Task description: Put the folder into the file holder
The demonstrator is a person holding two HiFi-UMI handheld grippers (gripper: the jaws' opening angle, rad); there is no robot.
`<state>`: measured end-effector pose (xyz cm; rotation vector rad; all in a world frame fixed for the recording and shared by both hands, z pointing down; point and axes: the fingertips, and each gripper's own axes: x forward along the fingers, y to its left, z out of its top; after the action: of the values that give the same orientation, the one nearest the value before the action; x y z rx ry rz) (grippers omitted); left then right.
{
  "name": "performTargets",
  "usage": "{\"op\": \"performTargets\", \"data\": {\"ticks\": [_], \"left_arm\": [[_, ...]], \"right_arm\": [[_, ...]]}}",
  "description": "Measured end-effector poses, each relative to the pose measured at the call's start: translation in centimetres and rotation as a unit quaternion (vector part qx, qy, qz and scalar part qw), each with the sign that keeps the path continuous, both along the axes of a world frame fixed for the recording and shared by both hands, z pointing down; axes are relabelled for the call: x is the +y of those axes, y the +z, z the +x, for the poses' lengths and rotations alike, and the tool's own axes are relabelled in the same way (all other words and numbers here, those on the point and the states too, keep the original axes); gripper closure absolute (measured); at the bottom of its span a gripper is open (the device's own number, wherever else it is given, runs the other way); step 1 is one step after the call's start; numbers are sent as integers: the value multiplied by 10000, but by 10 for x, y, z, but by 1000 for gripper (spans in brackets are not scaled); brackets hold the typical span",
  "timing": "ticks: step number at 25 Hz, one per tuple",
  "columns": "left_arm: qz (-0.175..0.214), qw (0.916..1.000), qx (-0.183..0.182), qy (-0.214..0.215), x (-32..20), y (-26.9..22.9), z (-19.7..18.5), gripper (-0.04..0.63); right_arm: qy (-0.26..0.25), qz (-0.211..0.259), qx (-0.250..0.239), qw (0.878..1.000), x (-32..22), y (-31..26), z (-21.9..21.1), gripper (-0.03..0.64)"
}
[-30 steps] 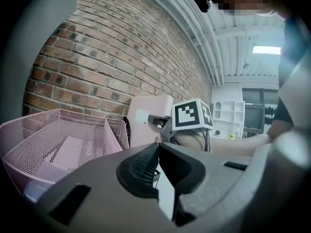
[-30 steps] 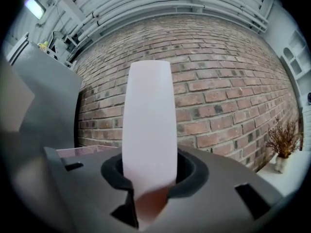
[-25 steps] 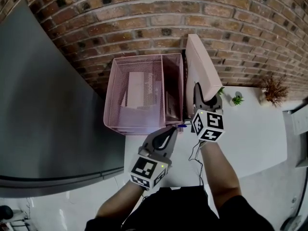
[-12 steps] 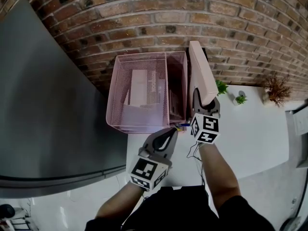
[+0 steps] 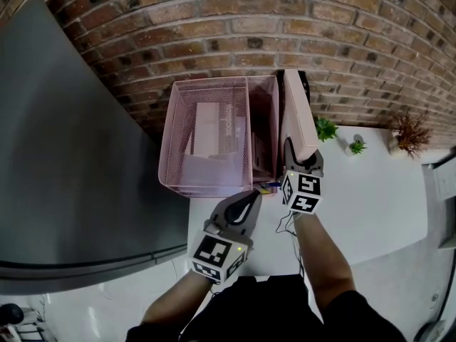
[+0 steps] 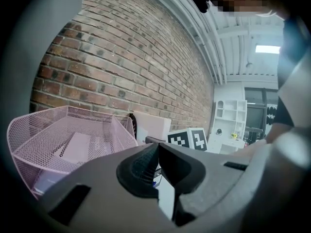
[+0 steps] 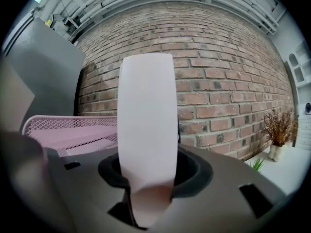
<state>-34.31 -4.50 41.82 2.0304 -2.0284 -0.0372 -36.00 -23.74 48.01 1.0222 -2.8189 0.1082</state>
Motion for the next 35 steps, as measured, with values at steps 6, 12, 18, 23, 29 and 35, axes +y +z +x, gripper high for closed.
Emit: {"op": "performTargets", "data": {"ticks": [6, 12, 18, 23, 29, 35], "left_arm": [[40, 10000, 27, 52, 2, -1, 3, 589], [27, 9998, -116, 145, 7, -1, 10, 589], [166, 9989, -86, 436, 0, -6, 31, 589], [243, 9983, -44, 532, -7, -12, 51, 588], [314, 9980, -95, 537, -20, -22, 80, 589], [384, 9990, -153, 190, -40, -34, 122, 588]], "right_arm": [[-154, 81, 104, 9998, 6, -6, 3, 384], [-252, 142, 80, 9995, 21, -17, 23, 371], [-310, 337, 35, 9989, 43, -42, 64, 374], [-567, 457, -58, 9973, 65, -68, 97, 416], [-939, 564, -264, 9936, 79, -99, 137, 612], [-1430, 627, -441, 9868, 79, -125, 185, 614]]}}
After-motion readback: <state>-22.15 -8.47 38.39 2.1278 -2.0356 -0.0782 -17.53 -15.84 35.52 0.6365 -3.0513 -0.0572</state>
